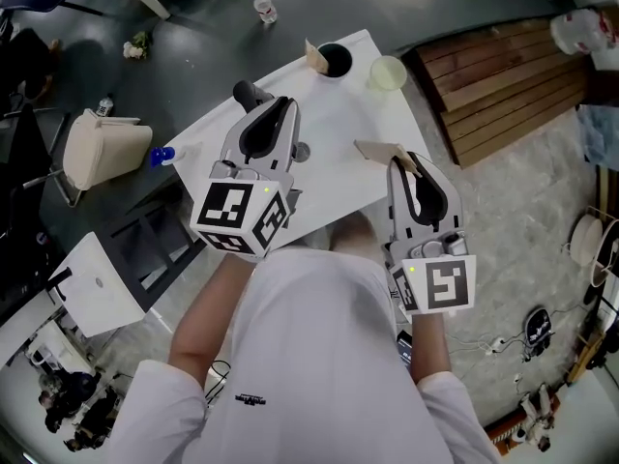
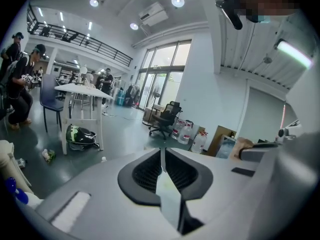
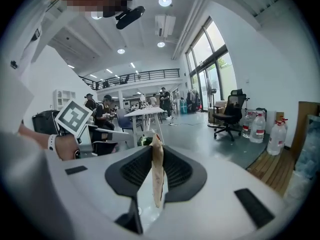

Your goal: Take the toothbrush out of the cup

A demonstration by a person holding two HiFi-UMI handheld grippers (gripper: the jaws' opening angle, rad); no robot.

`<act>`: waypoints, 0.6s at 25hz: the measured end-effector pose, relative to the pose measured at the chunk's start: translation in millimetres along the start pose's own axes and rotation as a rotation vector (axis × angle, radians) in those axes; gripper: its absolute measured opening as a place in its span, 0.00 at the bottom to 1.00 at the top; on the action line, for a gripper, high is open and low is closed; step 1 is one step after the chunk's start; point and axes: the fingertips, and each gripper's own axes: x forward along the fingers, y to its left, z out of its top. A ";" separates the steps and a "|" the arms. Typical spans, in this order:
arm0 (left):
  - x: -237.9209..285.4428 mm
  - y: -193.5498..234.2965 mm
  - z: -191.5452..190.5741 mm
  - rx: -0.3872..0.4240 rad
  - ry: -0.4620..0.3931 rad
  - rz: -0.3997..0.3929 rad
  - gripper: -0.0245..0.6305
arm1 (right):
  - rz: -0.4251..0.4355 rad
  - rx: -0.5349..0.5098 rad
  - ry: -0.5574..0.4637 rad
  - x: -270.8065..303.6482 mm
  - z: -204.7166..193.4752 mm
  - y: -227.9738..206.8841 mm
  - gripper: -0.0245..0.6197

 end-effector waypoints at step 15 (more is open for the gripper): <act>-96.0 -44.2 -0.9 0.053 0.001 -0.080 0.05 | 0.004 -0.073 -0.041 -34.5 18.6 34.0 0.13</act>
